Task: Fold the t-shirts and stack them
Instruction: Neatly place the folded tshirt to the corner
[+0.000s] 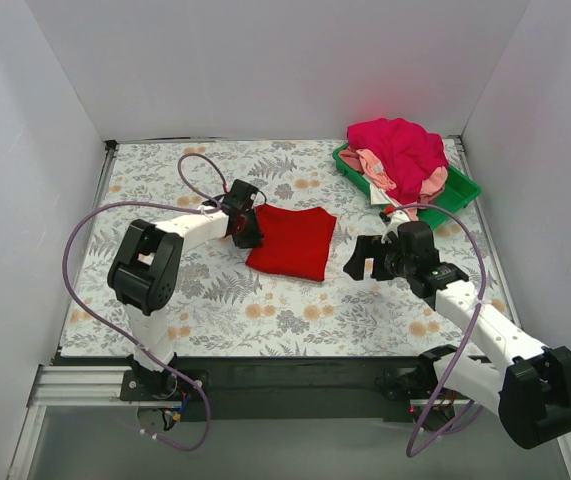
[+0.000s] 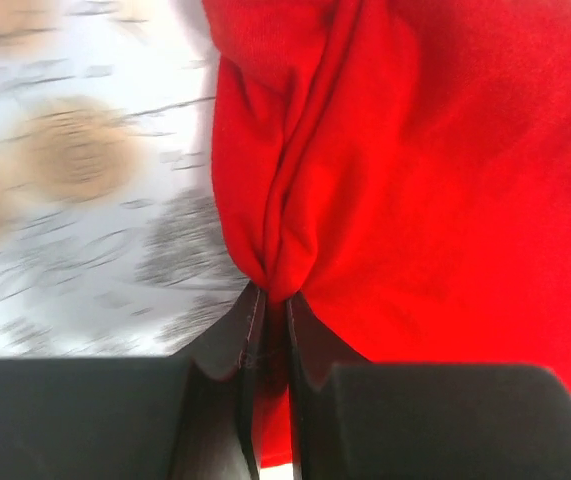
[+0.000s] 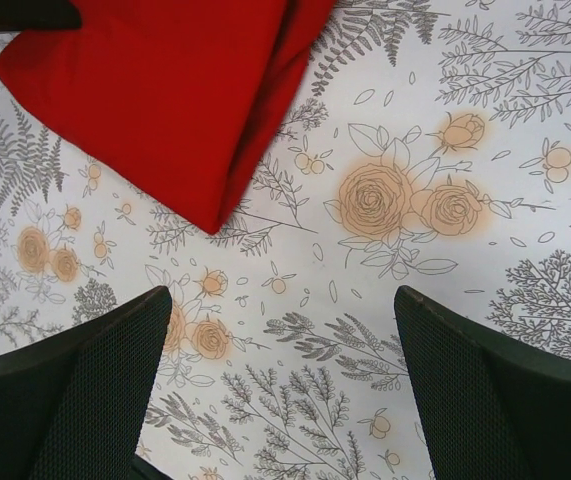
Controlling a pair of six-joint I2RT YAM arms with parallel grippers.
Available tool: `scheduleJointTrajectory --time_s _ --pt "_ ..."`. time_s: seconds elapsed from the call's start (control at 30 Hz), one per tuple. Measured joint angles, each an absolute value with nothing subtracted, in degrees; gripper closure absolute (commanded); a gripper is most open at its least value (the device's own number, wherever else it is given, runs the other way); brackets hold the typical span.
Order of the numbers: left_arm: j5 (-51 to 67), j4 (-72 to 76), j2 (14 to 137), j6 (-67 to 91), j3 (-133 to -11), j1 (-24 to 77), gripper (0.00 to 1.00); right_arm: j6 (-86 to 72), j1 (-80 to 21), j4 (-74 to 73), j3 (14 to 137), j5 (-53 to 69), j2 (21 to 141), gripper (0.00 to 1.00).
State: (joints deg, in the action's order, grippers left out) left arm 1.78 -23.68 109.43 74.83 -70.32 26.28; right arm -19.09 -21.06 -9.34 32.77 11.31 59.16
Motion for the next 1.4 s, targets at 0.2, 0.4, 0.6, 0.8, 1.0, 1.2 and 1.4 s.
scheduleJointTrajectory --time_s 0.2,0.4,0.6,0.8,1.0,1.2,1.4 --pt "-10.5 -28.1 106.3 73.2 -68.6 25.6 1.0 -17.3 -21.1 -10.0 32.3 8.3 57.5 0.02" --pt "-22.2 -31.9 103.4 72.0 -66.2 24.1 1.0 -15.8 -21.1 -11.2 32.0 4.6 57.0 0.02" --pt "-30.1 -33.4 100.7 70.3 -62.4 23.6 1.0 -14.8 -21.1 -12.1 32.0 2.5 57.0 0.02" --pt "-36.8 -35.2 100.0 69.7 -60.4 22.8 1.0 -14.6 -21.1 -12.3 32.0 2.1 57.0 0.02" --pt "-44.7 -37.8 101.9 69.8 -62.0 20.9 1.0 -14.5 -21.1 -12.3 32.0 2.5 57.0 0.02" --pt "-39.4 -26.9 97.3 61.7 -57.1 11.9 1.0 -14.2 -21.0 -12.3 31.8 2.6 56.8 0.02" --pt "-37.6 -19.0 96.9 55.8 -58.8 4.9 1.0 -13.3 -20.9 -12.6 30.9 2.5 56.2 0.02"
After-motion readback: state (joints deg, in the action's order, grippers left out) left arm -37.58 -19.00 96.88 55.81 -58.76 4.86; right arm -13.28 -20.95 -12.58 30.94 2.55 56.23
